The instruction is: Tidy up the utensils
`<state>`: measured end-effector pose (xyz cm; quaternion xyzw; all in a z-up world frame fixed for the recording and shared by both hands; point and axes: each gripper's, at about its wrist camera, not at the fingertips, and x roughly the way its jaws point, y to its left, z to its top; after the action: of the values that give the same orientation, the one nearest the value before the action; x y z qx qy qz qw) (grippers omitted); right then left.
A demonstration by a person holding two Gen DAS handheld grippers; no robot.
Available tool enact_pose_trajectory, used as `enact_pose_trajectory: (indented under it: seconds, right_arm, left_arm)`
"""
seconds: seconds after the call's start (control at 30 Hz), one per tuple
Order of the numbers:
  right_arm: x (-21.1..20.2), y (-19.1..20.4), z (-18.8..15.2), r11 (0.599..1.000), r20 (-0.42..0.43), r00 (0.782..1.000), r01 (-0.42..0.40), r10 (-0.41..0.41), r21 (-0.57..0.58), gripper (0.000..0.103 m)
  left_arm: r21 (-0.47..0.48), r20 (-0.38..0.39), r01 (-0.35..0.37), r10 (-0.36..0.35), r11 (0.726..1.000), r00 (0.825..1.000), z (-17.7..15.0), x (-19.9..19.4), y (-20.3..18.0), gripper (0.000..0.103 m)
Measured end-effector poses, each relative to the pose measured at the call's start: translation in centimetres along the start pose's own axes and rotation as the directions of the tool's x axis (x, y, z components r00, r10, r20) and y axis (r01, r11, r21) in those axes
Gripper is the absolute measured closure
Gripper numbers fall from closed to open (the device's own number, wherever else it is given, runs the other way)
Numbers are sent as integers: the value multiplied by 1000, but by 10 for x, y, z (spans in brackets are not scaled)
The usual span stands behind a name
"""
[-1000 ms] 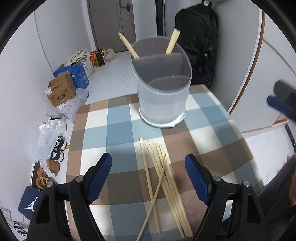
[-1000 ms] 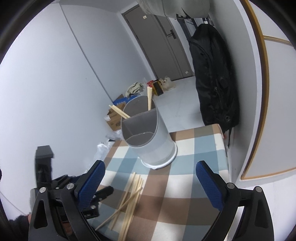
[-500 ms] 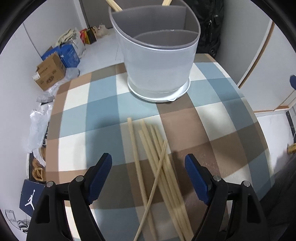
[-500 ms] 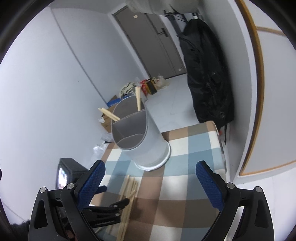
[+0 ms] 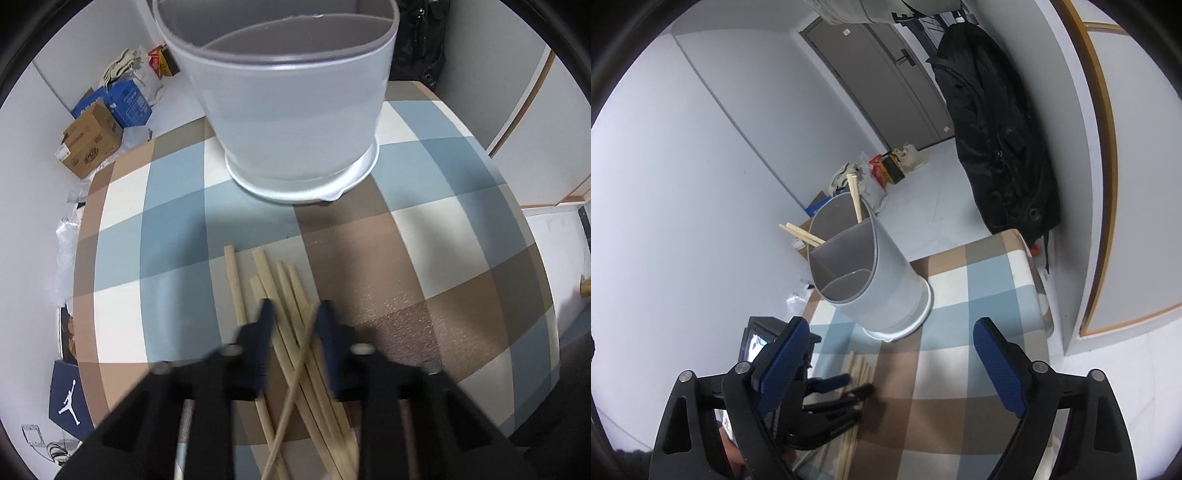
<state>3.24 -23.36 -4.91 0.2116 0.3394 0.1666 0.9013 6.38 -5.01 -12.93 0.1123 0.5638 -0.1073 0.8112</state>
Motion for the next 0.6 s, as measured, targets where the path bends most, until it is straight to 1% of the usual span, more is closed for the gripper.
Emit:
enact_pose_trajectory:
  seconds: [0.07,0.17,0.27,0.37,0.43,0.5,0.6]
  right_arm:
    - [1,-1,0,1000,-6,1000,-3,3,5,18]
    - [1,-3,0,1000,-14,1000,-15,15,18,22]
    - [2,-1,-2,1000,-17,1000,-17,17,12,23]
    - [2,-1,-2,1000,-19,1000,-14,14,7,24]
    - [3,-2,-2,1000,-24,1000,-14,14,11,27]
    - [4,-2,-3,1000,-33,999,-12,13,15,28]
    - [6,-1,-4,1000,-40,999,-5,6,7,30]
  left_arm:
    - [7,7,16,-16,1000,1000,-1,-3,-3,100]
    - [-27,23,57,-56,998,998,-1,-10,-1,101]
    - [-57,52,95,-92,994,994,-1,-22,2,101]
    - [-66,102,119,-112,991,988,-1,-39,2,102]
    - [-72,127,124,-114,990,985,0,-49,2,102]
    - [-86,143,145,-132,986,981,2,-54,9,102]
    - [-114,185,170,-147,979,972,-1,-73,15,102]
